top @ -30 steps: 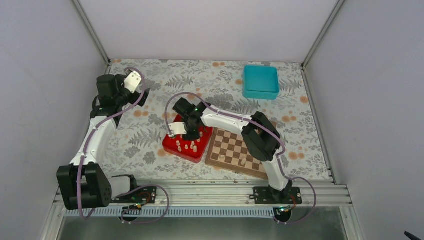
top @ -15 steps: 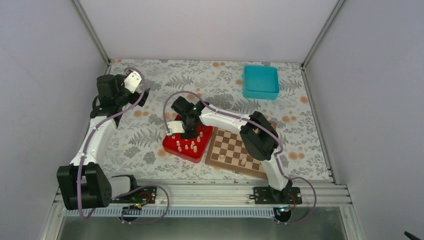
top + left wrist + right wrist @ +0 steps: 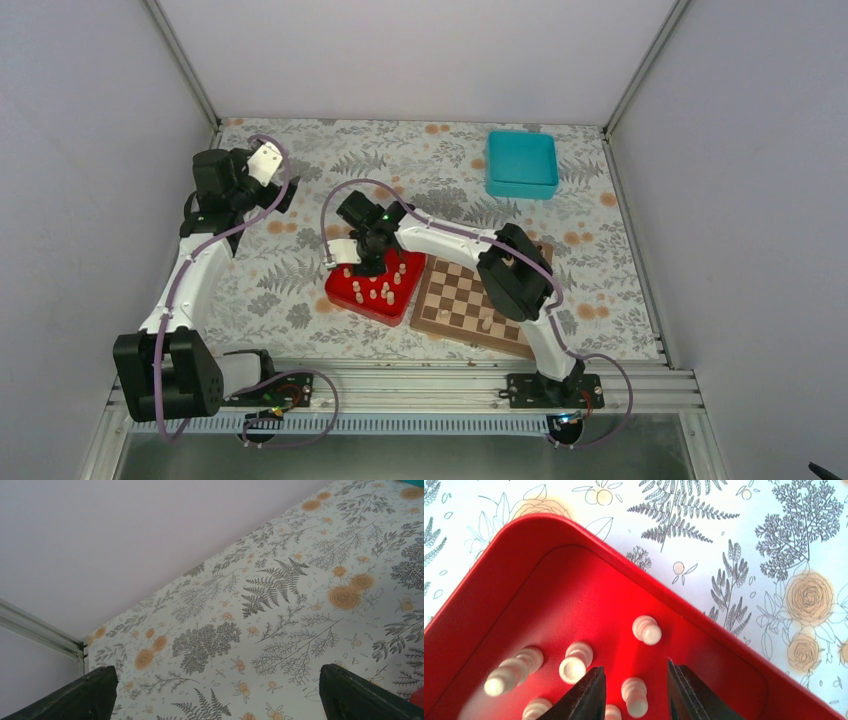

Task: Set up the chess pieces on the board
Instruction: Pick up the chess piece from the storage box.

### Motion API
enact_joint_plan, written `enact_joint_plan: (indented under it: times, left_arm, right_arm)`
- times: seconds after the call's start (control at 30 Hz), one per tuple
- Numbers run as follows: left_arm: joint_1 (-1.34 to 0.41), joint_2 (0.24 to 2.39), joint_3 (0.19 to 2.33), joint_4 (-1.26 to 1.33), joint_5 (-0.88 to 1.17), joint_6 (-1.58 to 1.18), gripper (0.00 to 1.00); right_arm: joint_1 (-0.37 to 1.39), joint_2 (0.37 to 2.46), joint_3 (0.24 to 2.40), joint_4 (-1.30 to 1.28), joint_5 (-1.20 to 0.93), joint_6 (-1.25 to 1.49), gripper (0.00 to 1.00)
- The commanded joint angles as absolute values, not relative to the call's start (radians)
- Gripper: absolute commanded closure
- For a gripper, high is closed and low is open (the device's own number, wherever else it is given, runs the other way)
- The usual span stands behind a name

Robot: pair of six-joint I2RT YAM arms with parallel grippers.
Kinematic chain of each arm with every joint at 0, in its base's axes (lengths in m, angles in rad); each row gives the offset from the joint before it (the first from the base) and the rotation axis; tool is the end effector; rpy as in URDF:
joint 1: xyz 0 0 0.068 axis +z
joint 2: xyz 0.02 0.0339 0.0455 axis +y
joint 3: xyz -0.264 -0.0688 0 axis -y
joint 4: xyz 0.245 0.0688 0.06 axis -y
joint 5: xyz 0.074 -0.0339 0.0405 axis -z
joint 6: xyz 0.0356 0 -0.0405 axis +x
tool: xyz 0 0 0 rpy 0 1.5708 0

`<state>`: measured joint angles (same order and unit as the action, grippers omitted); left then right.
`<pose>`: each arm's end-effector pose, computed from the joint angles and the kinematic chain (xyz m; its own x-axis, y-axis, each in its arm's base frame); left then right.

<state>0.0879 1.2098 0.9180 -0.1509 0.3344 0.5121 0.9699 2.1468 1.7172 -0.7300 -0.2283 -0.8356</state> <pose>0.2759 0.0126 0.3014 -0.2679 0.4411 -0.8566 0.3943 0.8614 0.3202 0.2506 0.3798 0.1878 0.2862 -0.8602 -0.4220 -0.9576 -0.2414 -0.1573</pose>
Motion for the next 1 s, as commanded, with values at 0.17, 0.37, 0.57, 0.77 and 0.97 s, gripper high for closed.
enact_joint_plan:
  times: [0.17, 0.37, 0.57, 0.77, 0.97]
  left_arm:
    - [0.093, 1.179, 0.908, -0.121, 0.352, 0.510, 0.00]
    - [0.093, 1.175, 0.904, -0.118, 0.353, 0.511, 0.00]
    - [0.094, 1.171, 0.902, -0.119, 0.355, 0.511, 0.00]
    - [0.094, 1.165, 0.899, -0.121, 0.360, 0.511, 0.00]
    - [0.094, 1.169, 0.897, -0.120, 0.364, 0.510, 0.00]
  right_arm:
    - [0.993, 2.209, 1.770, -0.667, -0.250, -0.787, 0.71]
    - [0.996, 2.225, 1.785, -0.659, -0.251, -0.781, 0.71]
    - [0.996, 2.243, 1.796, -0.639, -0.238, -0.775, 0.70]
    - [0.996, 2.269, 1.819, -0.661, -0.243, -0.778, 0.69]
    - [0.996, 2.275, 1.817, -0.659, -0.255, -0.780, 0.70]
